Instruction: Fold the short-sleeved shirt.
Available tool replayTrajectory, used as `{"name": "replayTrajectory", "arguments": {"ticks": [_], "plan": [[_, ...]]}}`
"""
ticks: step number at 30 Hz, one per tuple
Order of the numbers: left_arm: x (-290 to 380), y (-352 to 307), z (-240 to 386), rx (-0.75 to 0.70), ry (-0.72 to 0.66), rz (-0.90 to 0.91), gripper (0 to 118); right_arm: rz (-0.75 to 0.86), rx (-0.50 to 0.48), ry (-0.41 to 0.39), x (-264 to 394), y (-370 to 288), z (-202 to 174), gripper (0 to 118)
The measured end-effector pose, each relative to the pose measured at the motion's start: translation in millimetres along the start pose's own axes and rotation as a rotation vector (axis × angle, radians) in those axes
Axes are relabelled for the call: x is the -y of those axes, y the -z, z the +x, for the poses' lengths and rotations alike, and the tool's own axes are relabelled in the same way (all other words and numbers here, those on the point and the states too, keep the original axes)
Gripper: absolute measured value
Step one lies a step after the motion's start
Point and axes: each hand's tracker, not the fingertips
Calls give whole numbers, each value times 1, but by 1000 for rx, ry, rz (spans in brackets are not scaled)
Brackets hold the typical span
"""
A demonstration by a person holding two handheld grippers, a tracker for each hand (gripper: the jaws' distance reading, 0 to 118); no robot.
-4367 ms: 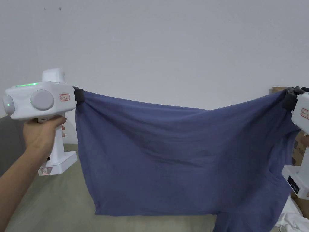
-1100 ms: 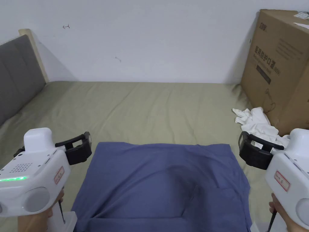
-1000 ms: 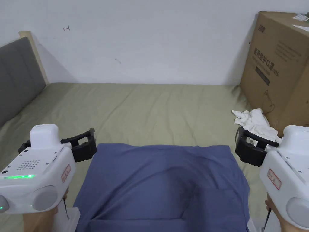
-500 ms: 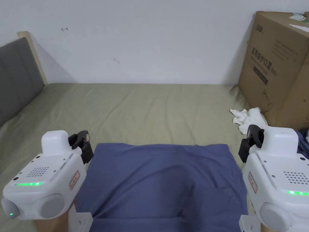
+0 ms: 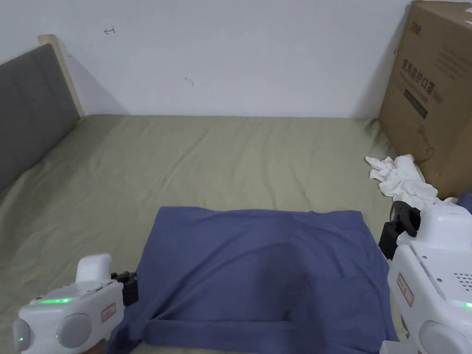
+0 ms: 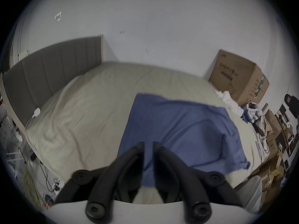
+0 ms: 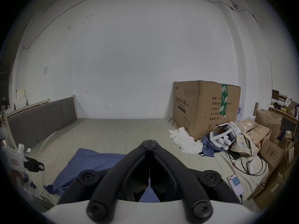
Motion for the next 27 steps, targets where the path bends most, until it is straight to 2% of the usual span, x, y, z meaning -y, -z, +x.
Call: {"name": "replayTrajectory", "arguments": {"ticks": [1,2,3,4,6,7,8,9,14,16,17,18,19,20,22,23,25,26,27], "plan": [[7,5,-5,-1,-8,-38,32,-8,0,2,2,0,0,2],[15,10,-10,-4,-19,-81,60,-14,-2,5,5,1,0,2],[4,-2,1,-10,-31,-106,82,-19,-3,7,7,1,0,2],[13,4,-5,-14,-47,-128,91,-28,-3,8,9,3,1,2],[17,-2,1,-26,-56,-157,95,-44,-1,3,14,3,0,2],[19,-6,5,-37,-57,-177,101,-53,-1,1,16,4,0,2],[40,17,-14,-54,-55,-199,110,-62,-1,2,18,5,1,2],[47,23,-17,-64,-53,-210,113,-69,-2,3,21,5,2,2],[68,27,-6,-98,-63,-244,113,-113,4,4,33,5,5,2],[73,37,-3,-136,-35,-261,106,-131,11,-3,38,4,7,2],[69,43,-24,-142,-21,-264,83,-140,16,-5,42,2,9,2],[73,45,-22,-136,-7,-267,50,-148,21,-6,44,1,10,3],[78,44,-19,-115,6,-278,12,-161,28,-7,47,0,13,4],[73,52,-24,-89,5,-302,8,-176,36,-10,51,0,15,9],[77,54,-28,-63,-22,-310,7,-219,54,-12,60,-3,22,23],[81,50,-26,-49,-32,-301,7,-255,59,-9,66,-3,26,42],[76,53,-29,-69,-29,-263,7,-342,61,1,82,-1,38,90],[76,50,-30,-60,-30,-250,7,-394,78,8,92,2,43,90],[76,48,-30,-49,-35,-243,7,-433,80,24,102,5,47,96]]}}
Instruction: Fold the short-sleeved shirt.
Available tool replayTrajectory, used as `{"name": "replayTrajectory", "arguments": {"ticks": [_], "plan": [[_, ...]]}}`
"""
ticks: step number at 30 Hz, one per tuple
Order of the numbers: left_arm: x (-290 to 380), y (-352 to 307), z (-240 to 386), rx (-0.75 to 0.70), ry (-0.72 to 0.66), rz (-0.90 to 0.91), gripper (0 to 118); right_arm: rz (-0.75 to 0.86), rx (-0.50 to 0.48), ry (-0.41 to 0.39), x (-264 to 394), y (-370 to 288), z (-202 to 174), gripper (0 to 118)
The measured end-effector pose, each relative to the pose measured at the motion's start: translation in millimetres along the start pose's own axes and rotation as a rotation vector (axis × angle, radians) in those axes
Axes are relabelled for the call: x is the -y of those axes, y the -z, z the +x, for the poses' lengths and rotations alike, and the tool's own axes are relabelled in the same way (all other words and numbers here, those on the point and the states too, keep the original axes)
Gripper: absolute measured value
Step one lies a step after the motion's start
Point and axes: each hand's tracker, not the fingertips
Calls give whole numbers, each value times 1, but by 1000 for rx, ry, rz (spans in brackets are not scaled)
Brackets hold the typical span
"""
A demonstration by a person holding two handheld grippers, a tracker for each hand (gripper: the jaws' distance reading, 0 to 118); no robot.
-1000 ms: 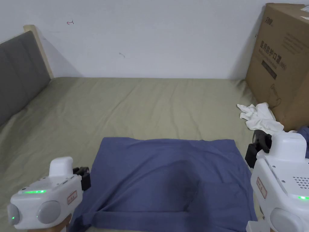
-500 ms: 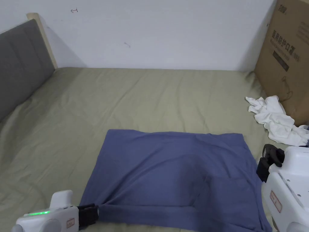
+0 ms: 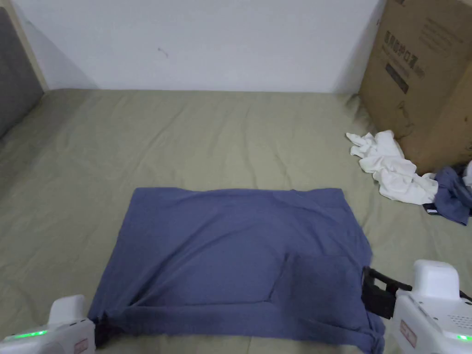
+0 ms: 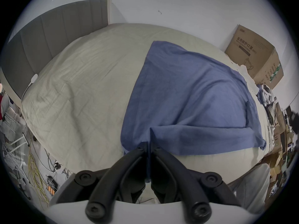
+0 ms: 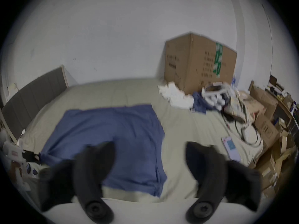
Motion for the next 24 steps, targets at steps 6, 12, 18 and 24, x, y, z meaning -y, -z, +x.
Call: {"name": "replayTrajectory", "arguments": {"ticks": [6,12,18,24], "plan": [[-14,-10,2,22,-12,32,7,-231,-6,28,51,45,23,108],[-18,-11,3,35,-38,44,7,-359,-22,31,79,77,23,91],[-21,-11,1,41,-51,44,7,-392,-75,14,94,90,17,12],[-25,-10,1,40,-56,52,7,-320,-84,-18,84,73,15,8]]}}
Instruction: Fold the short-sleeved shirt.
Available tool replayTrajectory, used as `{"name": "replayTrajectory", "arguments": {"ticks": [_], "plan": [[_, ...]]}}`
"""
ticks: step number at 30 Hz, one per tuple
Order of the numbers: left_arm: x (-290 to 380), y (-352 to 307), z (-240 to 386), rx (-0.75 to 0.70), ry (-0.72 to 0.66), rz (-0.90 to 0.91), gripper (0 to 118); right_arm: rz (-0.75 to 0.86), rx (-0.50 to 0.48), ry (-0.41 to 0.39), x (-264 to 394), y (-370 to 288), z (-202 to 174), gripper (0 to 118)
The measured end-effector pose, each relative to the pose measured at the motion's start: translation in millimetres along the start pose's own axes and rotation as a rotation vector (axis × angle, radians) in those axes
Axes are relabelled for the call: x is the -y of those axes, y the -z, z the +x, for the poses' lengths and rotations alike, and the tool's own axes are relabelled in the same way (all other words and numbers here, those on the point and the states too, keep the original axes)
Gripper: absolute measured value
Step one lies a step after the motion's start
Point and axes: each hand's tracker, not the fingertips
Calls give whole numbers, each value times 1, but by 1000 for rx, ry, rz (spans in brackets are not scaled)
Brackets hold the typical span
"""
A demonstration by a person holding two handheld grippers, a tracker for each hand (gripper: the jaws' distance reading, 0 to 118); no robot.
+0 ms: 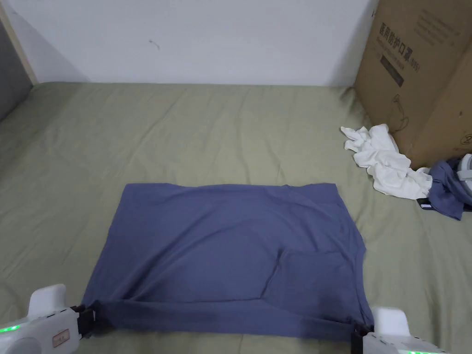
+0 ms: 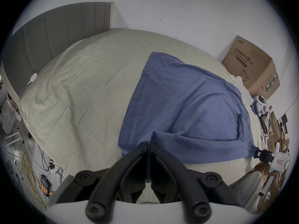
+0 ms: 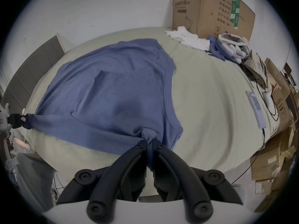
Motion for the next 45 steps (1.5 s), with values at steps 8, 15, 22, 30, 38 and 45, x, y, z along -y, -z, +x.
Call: {"name": "replayTrajectory", "arguments": {"ticks": [8,15,22,30,38,45], "plan": [[-38,-5,-4,29,-20,77,7,124,-26,-14,-52,-34,-4,8],[-93,10,3,35,-9,135,7,175,-30,20,-104,-19,-6,8],[-137,62,12,21,19,114,7,131,-20,59,-144,29,-3,8],[-146,143,17,-49,96,-28,7,-36,38,55,-165,119,-1,8],[-137,161,16,-67,61,-56,7,-86,83,48,-154,147,-10,8],[-147,104,29,40,-33,30,89,90,79,15,-167,79,-16,96]]}}
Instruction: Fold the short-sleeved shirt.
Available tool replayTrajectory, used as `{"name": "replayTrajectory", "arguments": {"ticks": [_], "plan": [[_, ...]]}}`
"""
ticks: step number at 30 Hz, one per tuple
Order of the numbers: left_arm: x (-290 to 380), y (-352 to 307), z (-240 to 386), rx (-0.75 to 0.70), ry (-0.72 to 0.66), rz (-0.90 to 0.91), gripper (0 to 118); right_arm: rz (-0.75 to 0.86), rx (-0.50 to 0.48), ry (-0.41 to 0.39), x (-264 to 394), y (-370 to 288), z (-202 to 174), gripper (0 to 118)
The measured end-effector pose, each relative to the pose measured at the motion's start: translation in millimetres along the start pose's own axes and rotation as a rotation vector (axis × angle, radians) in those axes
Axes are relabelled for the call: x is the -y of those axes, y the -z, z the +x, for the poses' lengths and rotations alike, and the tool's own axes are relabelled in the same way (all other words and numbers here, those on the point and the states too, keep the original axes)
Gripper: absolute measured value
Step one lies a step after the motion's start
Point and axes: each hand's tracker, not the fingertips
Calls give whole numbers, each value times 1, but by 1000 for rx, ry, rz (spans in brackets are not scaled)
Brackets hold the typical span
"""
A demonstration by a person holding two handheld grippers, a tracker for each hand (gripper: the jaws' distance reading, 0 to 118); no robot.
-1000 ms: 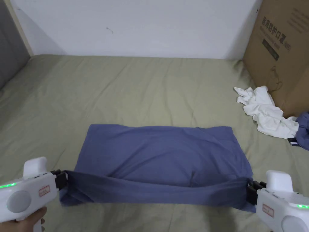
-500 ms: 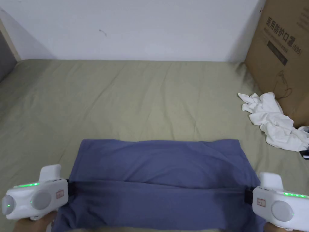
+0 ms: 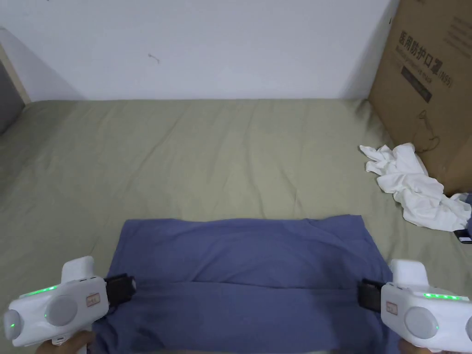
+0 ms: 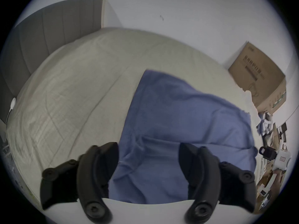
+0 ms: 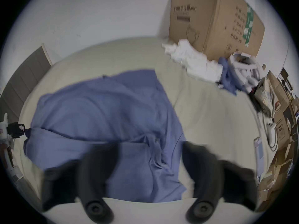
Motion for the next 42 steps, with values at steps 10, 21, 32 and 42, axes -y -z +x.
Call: {"name": "replayTrajectory", "arguments": {"ticks": [10,21,32,42], "plan": [[-12,-152,58,69,144,436,118,506,-89,-57,-34,-187,-7,118],[12,-233,106,99,206,731,115,736,-69,-27,-18,-273,-34,106],[38,-244,107,136,231,746,3,777,-69,-30,-7,-280,-44,2],[26,-200,62,113,216,492,3,737,-69,-11,-5,-263,-32,2]]}}
